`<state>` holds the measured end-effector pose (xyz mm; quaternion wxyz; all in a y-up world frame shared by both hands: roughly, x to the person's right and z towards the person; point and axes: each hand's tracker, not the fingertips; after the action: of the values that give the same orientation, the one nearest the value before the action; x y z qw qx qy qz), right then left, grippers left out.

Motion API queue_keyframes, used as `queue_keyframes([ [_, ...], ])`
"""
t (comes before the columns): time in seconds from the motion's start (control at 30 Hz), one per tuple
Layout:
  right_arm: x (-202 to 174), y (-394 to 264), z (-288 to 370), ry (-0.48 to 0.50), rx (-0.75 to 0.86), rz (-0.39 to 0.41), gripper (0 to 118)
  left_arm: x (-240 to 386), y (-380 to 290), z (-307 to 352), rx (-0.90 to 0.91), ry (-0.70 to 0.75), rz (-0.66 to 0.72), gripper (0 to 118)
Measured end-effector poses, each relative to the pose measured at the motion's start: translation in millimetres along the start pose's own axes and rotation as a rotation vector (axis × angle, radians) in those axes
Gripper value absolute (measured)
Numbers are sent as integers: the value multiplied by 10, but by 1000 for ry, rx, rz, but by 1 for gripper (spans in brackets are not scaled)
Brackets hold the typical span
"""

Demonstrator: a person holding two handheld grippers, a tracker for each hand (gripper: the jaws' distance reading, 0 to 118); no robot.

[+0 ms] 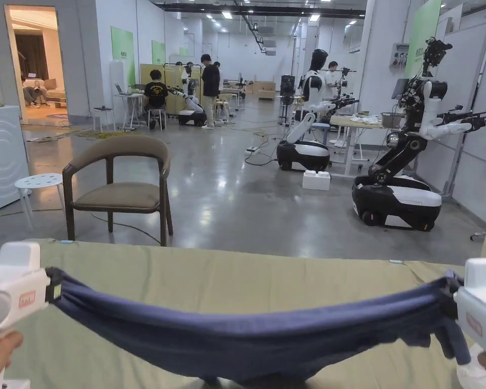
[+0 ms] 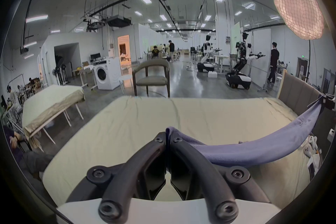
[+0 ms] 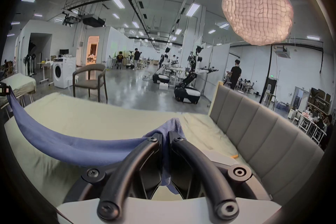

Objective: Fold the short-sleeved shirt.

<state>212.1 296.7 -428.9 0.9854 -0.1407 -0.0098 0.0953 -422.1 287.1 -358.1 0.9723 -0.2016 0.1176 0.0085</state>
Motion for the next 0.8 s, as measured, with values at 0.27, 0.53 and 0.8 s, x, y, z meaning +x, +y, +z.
queue_keyframes([
  [0.27, -78, -1065, 565, 8, -110, 48, 5, -91, -1177, 463, -93, -31, 88, 0],
  [0.53, -86, -1702, 1030, -7, -194, 84, 5, -410, -1973, 745, -172, -26, 132, 0],
  [0.8, -126, -2157, 1168, 16, -307, 33, 5, -405, -2464, 723, -308, -23, 124, 0],
])
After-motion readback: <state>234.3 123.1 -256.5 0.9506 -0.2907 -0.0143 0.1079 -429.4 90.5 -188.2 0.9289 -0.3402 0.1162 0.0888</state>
